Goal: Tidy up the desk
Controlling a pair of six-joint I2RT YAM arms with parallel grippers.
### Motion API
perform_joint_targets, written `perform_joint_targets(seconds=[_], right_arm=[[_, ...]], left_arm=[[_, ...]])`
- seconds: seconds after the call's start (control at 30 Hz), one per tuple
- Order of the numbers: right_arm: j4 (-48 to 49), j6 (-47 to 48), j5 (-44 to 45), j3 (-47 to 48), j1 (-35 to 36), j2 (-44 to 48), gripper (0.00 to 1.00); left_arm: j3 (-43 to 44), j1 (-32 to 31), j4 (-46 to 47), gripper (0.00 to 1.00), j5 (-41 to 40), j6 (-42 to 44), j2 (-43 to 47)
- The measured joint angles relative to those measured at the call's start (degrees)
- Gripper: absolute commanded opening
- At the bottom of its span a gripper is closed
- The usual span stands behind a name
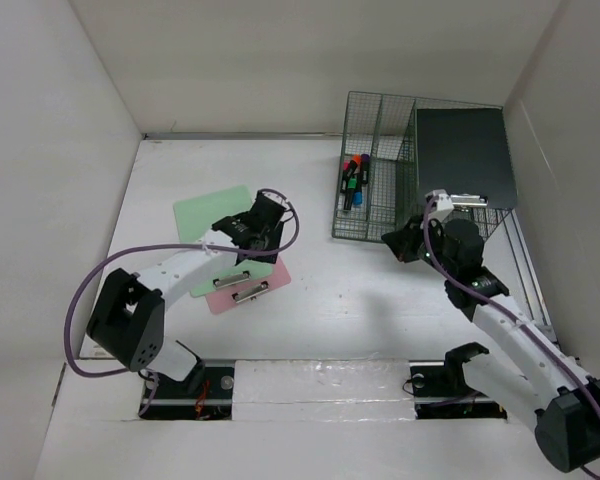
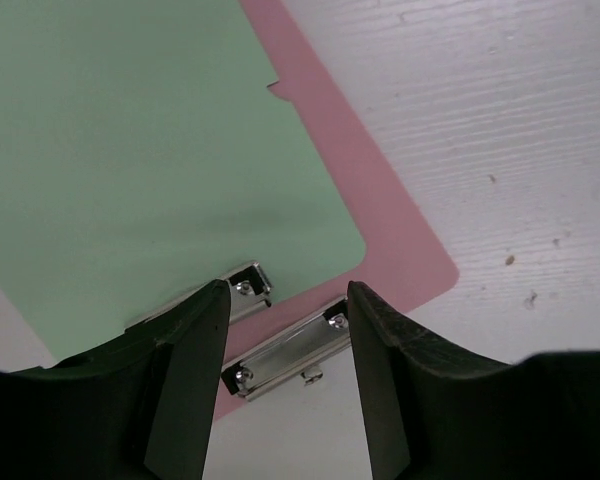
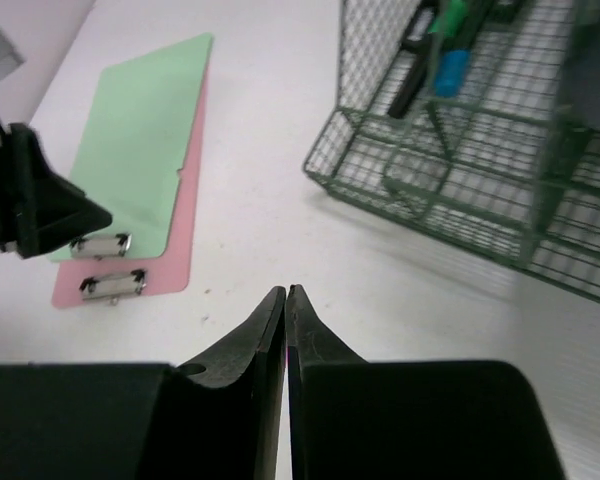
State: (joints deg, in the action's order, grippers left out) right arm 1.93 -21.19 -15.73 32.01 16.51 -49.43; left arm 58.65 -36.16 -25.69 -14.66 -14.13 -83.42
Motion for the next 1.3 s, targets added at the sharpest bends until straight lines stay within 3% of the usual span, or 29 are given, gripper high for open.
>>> perform_joint_targets(seconds=[0.23,0.63,0.7,0.77,0.83,1.3], right_arm=[[5.6,0.0,5.1,-2.5,4.5,-3.3,0.17],[6.7,-0.2,6.5,-5.2,2.1,-0.1,0.22],[6.8,-0.2,6.4,-5.4,1.4,-0.1,0.22],[6.7,-0.2,6.0,-5.6,0.8,-0.1,0.22],[6.7,-0.4,5.9,-5.6,0.7,-0.1,0.22],[6.7,-0.9,5.7,-5.6,0.0,0.4,0.22]], left_arm=[[-2.5,0.5,-3.0,0.46,-3.8,-1.4,-3.0],[-1.9,2.3,-4.8,0.4,-6.3,-2.4,-12.0],[-1.9,2.9,-5.0,0.36,-6.1,-2.5,-12.0],[-1.9,3.4,-4.9,0.13,-5.6,-2.7,-12.3],[-1.5,3.7,-5.3,0.0,-5.8,-2.2,-13.3],[10.6,3.8,-8.5,0.0,0.5,2.1,-22.1]])
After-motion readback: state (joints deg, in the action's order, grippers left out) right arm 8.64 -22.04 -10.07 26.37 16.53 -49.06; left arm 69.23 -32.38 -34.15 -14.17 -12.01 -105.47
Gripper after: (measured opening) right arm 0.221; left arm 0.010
